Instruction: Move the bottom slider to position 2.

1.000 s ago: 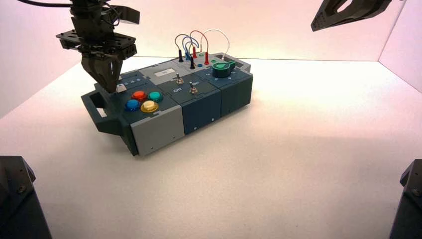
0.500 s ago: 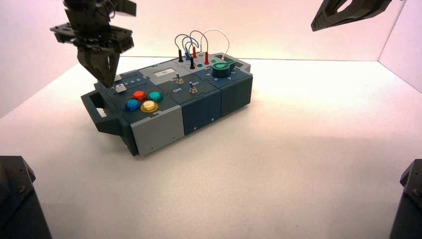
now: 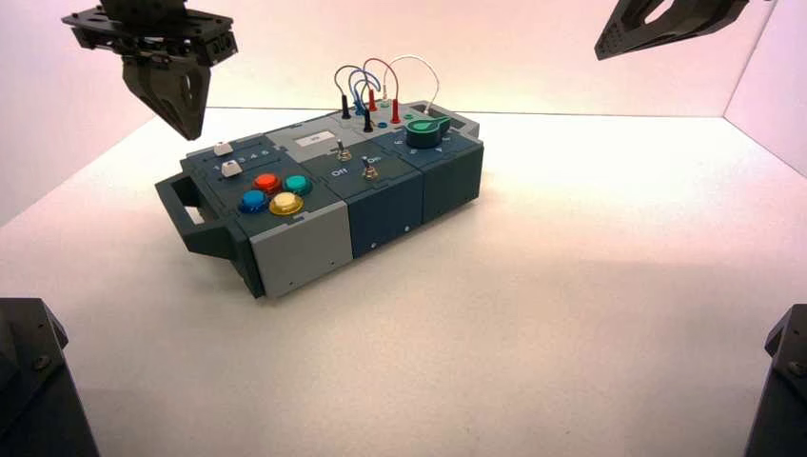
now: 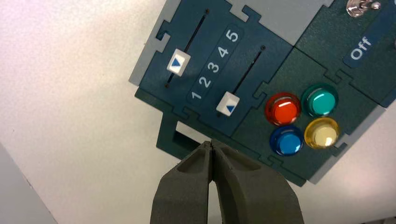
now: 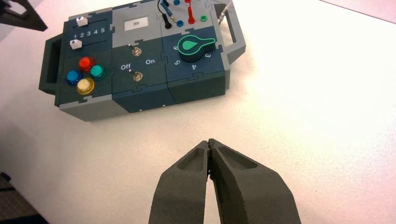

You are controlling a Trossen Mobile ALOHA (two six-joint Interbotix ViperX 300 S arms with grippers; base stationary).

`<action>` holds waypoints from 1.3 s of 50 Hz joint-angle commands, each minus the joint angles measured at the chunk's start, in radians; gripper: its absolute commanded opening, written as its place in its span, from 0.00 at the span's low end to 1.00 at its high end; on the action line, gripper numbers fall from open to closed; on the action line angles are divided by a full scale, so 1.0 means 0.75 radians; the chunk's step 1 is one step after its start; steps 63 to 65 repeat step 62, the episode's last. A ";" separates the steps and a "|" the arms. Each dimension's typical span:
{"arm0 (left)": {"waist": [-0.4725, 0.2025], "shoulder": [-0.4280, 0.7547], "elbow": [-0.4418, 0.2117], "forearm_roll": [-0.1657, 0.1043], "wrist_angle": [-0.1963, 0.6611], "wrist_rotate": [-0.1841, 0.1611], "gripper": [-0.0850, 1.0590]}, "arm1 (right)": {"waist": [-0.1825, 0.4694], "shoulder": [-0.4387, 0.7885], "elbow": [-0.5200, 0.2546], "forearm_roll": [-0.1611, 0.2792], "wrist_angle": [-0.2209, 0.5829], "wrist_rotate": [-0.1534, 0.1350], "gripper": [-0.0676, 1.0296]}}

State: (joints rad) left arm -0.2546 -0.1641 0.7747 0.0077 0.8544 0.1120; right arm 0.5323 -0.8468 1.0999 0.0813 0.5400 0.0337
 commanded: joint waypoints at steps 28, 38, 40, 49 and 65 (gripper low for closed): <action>-0.029 -0.061 0.039 -0.016 0.008 -0.002 0.05 | -0.002 -0.027 -0.045 0.010 -0.010 -0.002 0.04; -0.078 -0.119 0.063 -0.029 0.035 -0.033 0.05 | -0.002 -0.014 -0.045 0.014 -0.008 0.000 0.04; -0.084 -0.143 0.072 -0.031 0.035 -0.041 0.05 | -0.002 -0.012 -0.045 0.018 -0.008 0.000 0.04; -0.086 -0.278 0.129 -0.031 0.008 -0.057 0.05 | -0.002 -0.008 -0.045 0.027 -0.006 0.002 0.04; -0.094 -0.335 0.153 -0.037 -0.025 -0.057 0.05 | -0.002 0.025 -0.047 0.025 -0.006 0.000 0.04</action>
